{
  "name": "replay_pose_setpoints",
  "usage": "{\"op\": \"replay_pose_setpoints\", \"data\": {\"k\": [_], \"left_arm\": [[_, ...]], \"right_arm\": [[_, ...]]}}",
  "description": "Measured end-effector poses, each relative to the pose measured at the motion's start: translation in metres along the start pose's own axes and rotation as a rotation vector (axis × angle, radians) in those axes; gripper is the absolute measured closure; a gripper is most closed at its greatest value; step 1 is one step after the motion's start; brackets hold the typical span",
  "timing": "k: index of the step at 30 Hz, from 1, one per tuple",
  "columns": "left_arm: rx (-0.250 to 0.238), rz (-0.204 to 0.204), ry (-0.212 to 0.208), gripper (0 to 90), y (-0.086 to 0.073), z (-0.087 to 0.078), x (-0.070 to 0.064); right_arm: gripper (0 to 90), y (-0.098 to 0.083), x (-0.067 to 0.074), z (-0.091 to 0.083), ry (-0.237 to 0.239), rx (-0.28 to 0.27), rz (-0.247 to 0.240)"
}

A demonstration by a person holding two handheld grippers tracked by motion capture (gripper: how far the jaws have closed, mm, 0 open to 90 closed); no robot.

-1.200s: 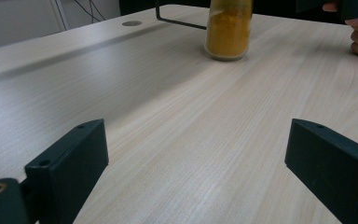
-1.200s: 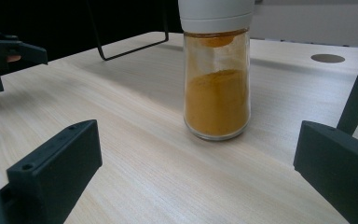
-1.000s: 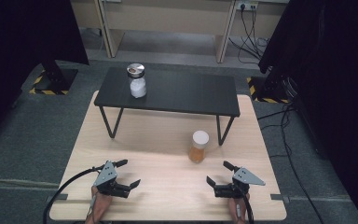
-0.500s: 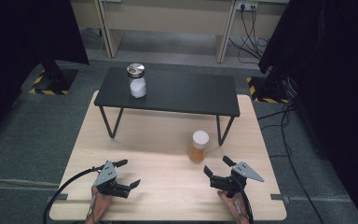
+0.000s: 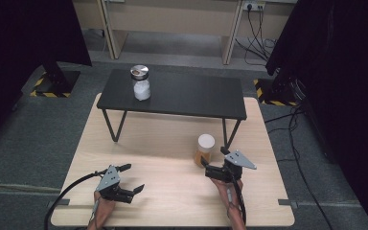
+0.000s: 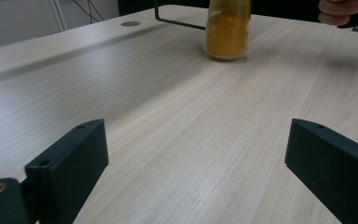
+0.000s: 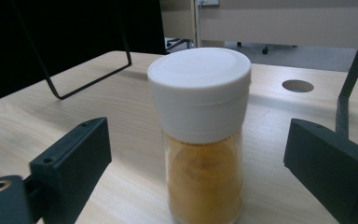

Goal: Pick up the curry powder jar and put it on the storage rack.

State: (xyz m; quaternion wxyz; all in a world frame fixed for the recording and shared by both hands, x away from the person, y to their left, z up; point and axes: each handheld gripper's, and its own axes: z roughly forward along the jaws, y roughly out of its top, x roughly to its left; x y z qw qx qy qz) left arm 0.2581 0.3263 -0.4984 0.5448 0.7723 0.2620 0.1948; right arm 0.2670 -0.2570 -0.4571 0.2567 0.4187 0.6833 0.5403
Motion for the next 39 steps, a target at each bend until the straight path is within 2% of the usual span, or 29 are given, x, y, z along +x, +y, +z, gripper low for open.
{"op": "replay_pose_setpoints", "data": {"k": [3,6,10,14,21,27,39], "left_arm": [[-0.001,0.001,0.0,5.0,0.0,0.0,0.0],[-0.001,0.001,-0.001,5.0,0.0,0.0,0.0],[-0.001,0.001,-0.002,5.0,0.0,0.0,0.0],[0.0,0.0,-0.002,5.0,0.0,0.0,0.0],[0.0,0.0,-0.002,5.0,0.0,0.0,0.0],[0.0,0.0,-0.002,5.0,0.0,0.0,0.0],[-0.001,0.0,-0.004,5.0,0.0,0.0,0.001]], "right_arm": [[12.0,0.007,0.006,0.013,-0.024,0.027,-0.019],[14.2,0.012,0.007,0.023,-0.041,0.047,-0.018],[15.3,0.016,0.006,0.033,-0.043,0.07,-0.012],[16.8,0.017,0.007,0.038,-0.042,0.078,-0.026],[22.9,0.017,0.013,0.046,-0.061,0.088,-0.054],[33.4,0.015,0.018,0.048,-0.084,0.075,-0.068],[34.7,0.014,0.021,0.048,-0.1,0.067,-0.061]]}}
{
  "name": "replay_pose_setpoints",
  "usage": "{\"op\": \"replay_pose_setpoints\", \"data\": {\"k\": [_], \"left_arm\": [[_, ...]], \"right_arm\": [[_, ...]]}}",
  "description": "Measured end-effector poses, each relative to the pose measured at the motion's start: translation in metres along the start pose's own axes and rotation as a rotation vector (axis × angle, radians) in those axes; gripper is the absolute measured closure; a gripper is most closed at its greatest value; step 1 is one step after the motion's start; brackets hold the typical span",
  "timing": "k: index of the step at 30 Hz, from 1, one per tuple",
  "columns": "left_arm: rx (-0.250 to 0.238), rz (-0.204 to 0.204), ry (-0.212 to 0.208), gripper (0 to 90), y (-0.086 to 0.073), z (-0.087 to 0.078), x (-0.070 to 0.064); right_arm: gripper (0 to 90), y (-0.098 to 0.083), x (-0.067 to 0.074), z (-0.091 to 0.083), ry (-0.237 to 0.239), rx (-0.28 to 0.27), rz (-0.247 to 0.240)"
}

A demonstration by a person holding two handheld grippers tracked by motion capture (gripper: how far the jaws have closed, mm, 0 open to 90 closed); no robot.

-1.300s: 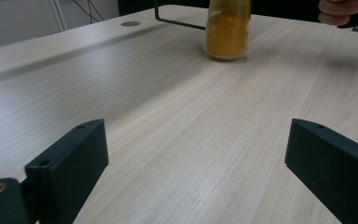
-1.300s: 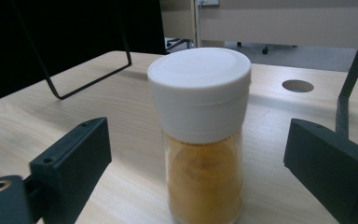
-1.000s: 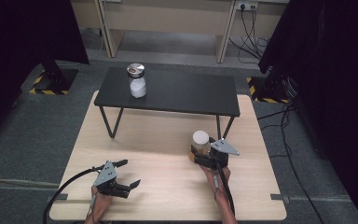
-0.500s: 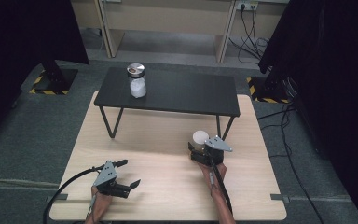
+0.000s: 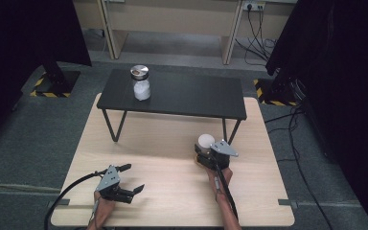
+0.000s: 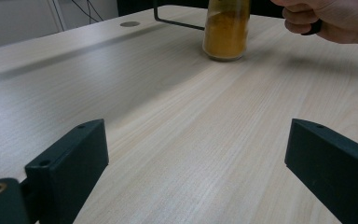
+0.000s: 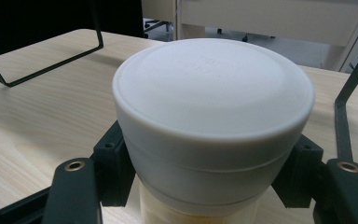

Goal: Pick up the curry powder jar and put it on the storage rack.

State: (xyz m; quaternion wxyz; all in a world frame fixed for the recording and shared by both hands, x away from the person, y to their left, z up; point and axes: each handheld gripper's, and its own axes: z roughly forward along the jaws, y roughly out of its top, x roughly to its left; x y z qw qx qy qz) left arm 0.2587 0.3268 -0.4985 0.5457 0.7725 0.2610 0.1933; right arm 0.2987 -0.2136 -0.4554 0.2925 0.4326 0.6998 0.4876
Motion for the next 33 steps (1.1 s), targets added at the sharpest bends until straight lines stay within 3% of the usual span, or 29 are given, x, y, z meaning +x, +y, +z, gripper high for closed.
{"op": "replay_pose_setpoints", "data": {"k": [9,18,24,33], "left_arm": [[0.001,-0.001,-0.001,5.0,0.0,0.0,0.0],[0.0,0.0,-0.001,5.0,0.0,0.0,0.0],[0.002,-0.001,-0.001,5.0,0.0,0.0,0.001],[-0.001,-0.004,-0.003,5.0,0.0,0.0,0.0]], "right_arm": [[34.8,0.006,0.003,-0.011,0.016,-0.01,-0.009],[34.9,0.037,0.005,-0.038,0.086,-0.045,-0.052],[34.9,0.075,0.008,-0.051,0.148,-0.076,-0.079],[34.9,0.153,0.008,-0.053,0.234,-0.116,-0.104]]}}
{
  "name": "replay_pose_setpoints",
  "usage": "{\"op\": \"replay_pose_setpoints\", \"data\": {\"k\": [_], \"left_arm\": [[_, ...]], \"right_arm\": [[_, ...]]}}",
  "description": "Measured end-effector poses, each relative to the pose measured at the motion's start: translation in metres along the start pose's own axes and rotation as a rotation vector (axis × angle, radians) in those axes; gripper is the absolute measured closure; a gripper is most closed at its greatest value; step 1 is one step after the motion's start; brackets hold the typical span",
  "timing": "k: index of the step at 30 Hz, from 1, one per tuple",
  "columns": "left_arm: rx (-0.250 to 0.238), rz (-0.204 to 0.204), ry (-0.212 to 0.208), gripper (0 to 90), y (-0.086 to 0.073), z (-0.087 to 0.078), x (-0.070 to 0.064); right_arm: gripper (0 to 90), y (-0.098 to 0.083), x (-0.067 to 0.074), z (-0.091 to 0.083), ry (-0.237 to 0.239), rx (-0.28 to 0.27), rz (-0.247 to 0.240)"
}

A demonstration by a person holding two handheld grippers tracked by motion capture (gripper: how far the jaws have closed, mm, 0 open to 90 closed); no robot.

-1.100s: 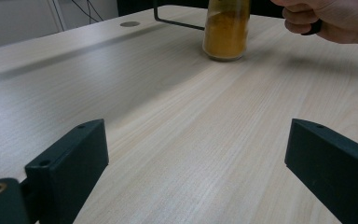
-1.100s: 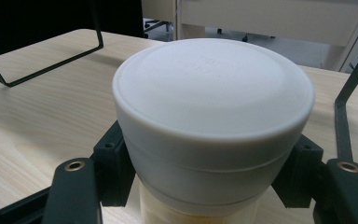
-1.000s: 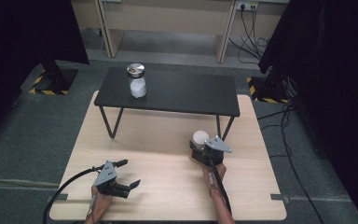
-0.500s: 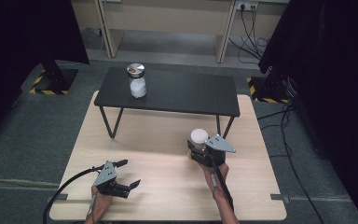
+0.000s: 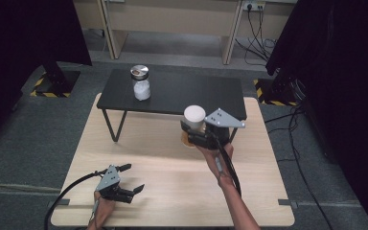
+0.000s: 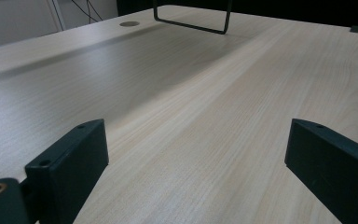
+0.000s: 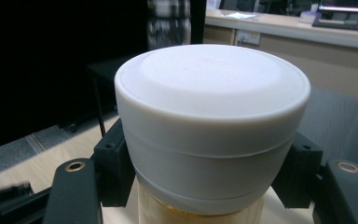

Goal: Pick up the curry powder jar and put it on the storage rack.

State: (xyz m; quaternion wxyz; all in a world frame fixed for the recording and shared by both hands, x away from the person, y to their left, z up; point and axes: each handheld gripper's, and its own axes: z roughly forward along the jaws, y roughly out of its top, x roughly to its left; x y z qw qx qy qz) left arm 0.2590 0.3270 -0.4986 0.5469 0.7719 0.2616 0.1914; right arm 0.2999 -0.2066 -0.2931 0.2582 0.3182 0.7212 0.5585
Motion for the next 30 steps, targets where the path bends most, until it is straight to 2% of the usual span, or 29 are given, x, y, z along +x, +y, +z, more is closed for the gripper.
{"op": "replay_pose_setpoints", "data": {"k": [3,6,12,17,23,30], "left_arm": [[0.001,-0.001,-0.001,5.0,0.0,0.0,0.0],[-0.002,-0.002,-0.003,5.1,0.0,0.0,0.001],[0.002,0.0,-0.002,5.3,0.0,0.0,0.001],[0.001,-0.002,-0.002,5.3,0.0,0.0,0.001],[0.001,-0.002,-0.003,5.3,0.0,0.0,0.002],[0.001,-0.003,-0.002,5.3,0.0,0.0,0.001]], "right_arm": [[34.9,0.025,-0.001,0.008,-0.019,-0.006,-0.012],[34.9,0.044,-0.008,0.019,-0.033,-0.013,0.007],[34.9,0.073,-0.016,0.045,-0.114,-0.002,0.04],[34.9,0.084,-0.026,0.069,-0.171,0.013,0.087],[34.8,0.095,-0.029,0.094,-0.239,0.057,0.088],[34.9,0.094,-0.029,0.108,-0.286,0.085,0.104]]}}
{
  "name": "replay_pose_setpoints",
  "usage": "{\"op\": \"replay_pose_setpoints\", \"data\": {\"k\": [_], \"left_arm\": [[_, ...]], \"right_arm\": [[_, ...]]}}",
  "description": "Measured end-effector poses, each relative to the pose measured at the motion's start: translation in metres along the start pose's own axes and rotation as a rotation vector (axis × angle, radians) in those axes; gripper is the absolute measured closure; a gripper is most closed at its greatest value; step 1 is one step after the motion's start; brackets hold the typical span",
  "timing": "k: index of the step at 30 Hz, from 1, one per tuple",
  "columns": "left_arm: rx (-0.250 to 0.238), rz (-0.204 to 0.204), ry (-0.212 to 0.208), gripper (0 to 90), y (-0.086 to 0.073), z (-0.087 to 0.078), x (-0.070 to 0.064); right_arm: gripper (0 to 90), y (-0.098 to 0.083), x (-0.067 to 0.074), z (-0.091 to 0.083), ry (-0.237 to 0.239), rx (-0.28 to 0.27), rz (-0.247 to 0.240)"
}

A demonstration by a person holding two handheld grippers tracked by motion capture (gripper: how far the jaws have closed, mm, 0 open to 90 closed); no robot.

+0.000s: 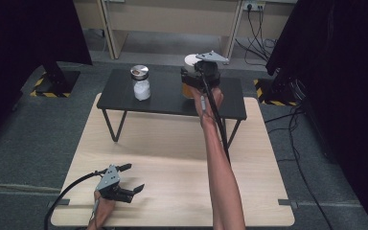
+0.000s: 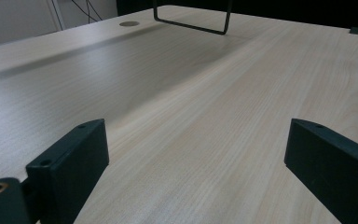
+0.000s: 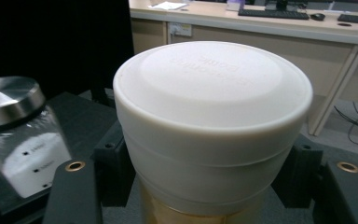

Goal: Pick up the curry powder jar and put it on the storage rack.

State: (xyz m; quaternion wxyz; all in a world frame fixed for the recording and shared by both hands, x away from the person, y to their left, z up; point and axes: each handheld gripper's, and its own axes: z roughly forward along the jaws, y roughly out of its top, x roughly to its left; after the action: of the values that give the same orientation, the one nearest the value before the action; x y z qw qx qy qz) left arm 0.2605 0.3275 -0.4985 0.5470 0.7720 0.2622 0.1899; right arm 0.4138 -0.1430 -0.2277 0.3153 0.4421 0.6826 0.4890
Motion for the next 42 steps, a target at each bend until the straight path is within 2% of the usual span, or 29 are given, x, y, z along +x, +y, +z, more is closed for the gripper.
{"op": "replay_pose_setpoints", "data": {"k": [7,9,13,16,19,24,25,28,30,34,38,42], "left_arm": [[0.0,0.0,0.001,5.3,0.0,0.0,0.0],[0.0,0.001,0.001,5.3,0.0,0.0,0.0],[0.0,0.001,0.002,5.3,0.0,0.0,0.0],[-0.001,0.001,0.003,5.3,0.0,0.0,-0.001],[-0.001,0.002,0.003,5.3,0.0,0.0,-0.001],[0.0,0.001,0.003,5.3,0.0,0.0,-0.001],[0.0,0.001,0.003,5.3,0.0,0.0,-0.001],[-0.002,0.003,0.004,5.3,0.0,0.0,-0.001],[-0.003,0.003,0.005,5.3,-0.001,0.0,-0.001],[-0.001,0.006,0.004,5.3,0.0,0.0,-0.001],[-0.005,0.002,0.004,5.2,-0.001,0.0,-0.002],[-0.005,0.003,0.005,5.2,-0.001,0.0,-0.002]], "right_arm": [[34.8,-0.008,-0.004,0.01,-0.019,0.023,0.03],[34.8,-0.012,-0.006,0.01,-0.018,0.011,0.038],[34.6,-0.014,-0.005,0.009,-0.014,0.008,0.015],[33.9,-0.013,-0.008,0.009,-0.003,0.012,0.017],[24.2,-0.014,-0.008,0.007,-0.015,-0.001,0.032],[7.0,-0.01,-0.009,0.003,-0.015,0.016,0.063],[5.0,-0.01,-0.007,0.001,-0.024,0.012,0.069],[0.8,-0.014,-0.009,-0.009,-0.007,-0.009,0.08],[1.0,-0.01,-0.006,-0.017,-0.017,0.023,0.083],[1.1,-0.018,-0.014,-0.04,0.049,0.048,0.081],[1.6,-0.032,-0.031,-0.058,0.186,0.057,0.075],[1.7,-0.048,-0.033,-0.075,0.244,0.053,0.074]]}}
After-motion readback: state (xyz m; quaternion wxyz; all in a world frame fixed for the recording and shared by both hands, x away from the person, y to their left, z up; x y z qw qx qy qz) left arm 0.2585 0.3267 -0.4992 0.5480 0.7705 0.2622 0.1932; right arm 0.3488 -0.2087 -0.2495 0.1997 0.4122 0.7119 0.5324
